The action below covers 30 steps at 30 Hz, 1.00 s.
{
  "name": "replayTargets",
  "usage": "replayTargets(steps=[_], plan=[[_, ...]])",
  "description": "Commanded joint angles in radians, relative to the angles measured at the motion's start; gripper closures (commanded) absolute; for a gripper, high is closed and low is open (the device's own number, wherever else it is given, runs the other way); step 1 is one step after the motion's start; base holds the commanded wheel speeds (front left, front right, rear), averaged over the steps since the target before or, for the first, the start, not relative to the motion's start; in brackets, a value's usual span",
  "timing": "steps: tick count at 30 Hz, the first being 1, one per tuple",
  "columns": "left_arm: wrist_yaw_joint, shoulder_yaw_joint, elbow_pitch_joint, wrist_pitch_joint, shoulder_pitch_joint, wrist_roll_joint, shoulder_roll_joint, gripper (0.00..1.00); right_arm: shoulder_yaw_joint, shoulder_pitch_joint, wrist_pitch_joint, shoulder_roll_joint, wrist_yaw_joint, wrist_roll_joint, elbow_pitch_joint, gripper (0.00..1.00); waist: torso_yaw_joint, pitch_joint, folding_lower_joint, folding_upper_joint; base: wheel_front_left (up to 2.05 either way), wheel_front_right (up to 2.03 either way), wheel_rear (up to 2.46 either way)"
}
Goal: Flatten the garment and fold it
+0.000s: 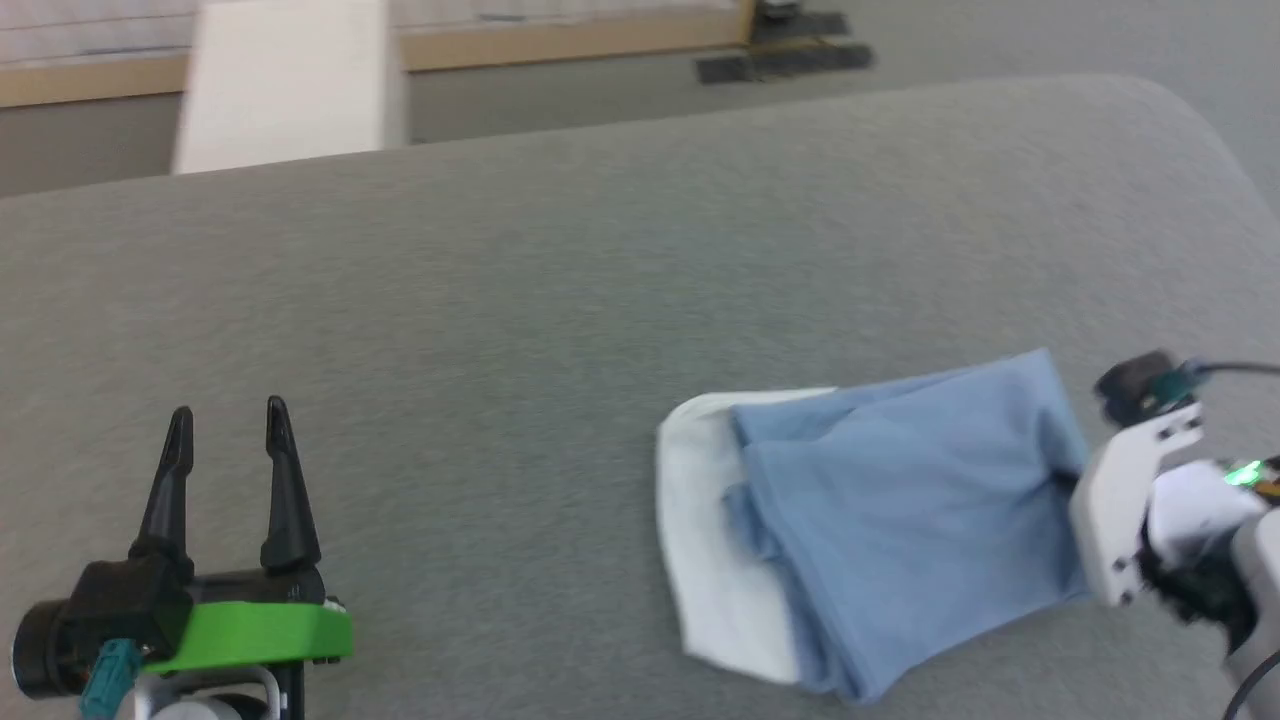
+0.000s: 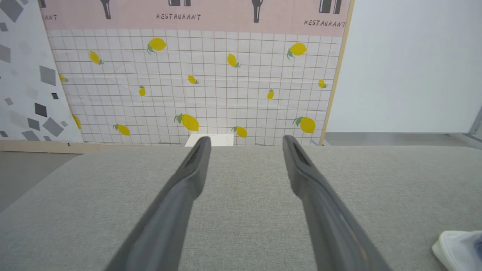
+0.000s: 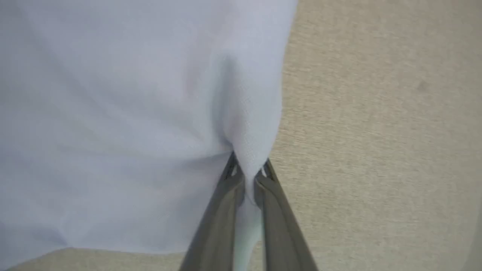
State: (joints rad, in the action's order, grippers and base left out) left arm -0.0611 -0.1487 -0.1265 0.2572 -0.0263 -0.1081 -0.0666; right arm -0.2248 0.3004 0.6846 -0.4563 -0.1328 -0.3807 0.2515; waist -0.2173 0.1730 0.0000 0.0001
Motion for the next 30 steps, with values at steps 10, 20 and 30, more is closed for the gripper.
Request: replayTargets(steps=[10,20,30], plan=[[-0.010,0.011,-0.070,-0.044,0.069,0.034,-0.073,0.00,0.040,0.248,-0.081,-0.067,0.002,-0.020,0.233,1.00,-0.277,0.240,0.0000,-0.0001,0.00,0.00,0.00],[-0.020,0.018,-0.198,-0.150,0.085,0.061,-0.139,0.00,0.224,0.411,-0.160,-0.081,0.002,0.079,0.475,1.00,-0.263,0.366,0.0000,-0.0001,0.00,0.00,0.00],[-0.007,0.004,-0.251,-0.183,0.063,0.053,-0.148,0.00,0.415,0.491,-0.304,-0.076,0.002,0.237,0.590,0.00,-0.217,0.386,0.0000,-0.0001,0.00,0.00,0.00]])
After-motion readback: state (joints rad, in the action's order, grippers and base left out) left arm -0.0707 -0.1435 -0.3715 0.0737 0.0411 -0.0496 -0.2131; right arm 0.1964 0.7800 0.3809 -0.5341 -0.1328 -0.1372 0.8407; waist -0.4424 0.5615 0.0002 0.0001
